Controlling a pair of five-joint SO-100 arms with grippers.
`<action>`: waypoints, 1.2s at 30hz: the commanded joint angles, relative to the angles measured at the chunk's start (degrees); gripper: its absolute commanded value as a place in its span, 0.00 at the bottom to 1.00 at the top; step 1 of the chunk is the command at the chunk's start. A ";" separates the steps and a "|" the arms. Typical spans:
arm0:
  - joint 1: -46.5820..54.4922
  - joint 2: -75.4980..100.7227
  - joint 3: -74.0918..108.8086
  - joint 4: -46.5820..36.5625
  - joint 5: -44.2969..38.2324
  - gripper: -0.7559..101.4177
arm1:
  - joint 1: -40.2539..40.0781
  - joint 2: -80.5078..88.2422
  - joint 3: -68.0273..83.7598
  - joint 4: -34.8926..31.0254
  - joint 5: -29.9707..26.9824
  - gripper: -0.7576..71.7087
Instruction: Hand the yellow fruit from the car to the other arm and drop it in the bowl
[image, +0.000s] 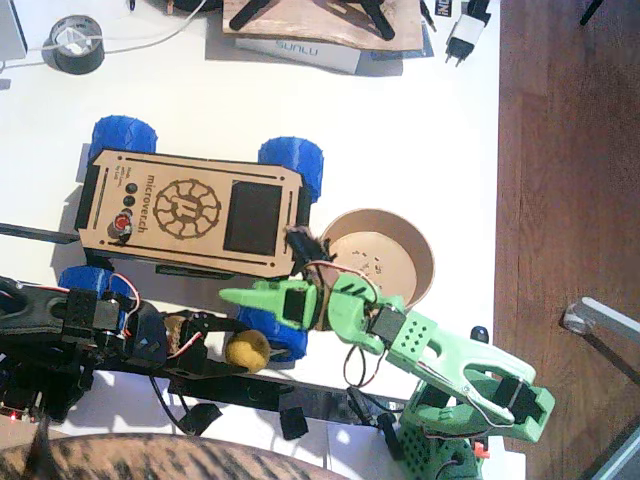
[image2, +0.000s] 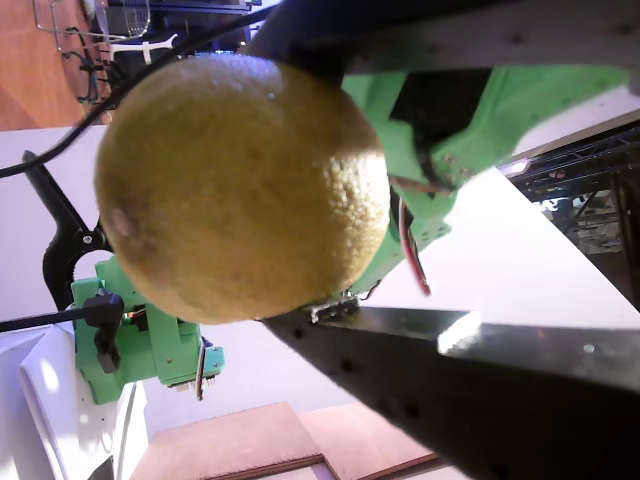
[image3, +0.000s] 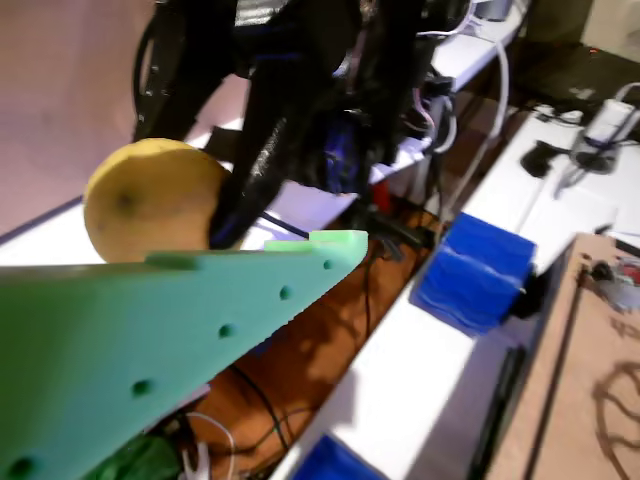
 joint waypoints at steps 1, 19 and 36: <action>0.00 0.70 -2.20 -1.14 -0.44 0.01 | -1.67 0.97 0.00 -1.76 1.58 0.57; 0.00 0.44 -2.20 -1.23 -0.44 0.01 | -6.06 4.22 10.99 -2.11 10.02 0.56; 0.00 0.44 -2.11 -1.49 -0.44 0.01 | -8.70 0.00 10.28 -3.60 10.72 0.52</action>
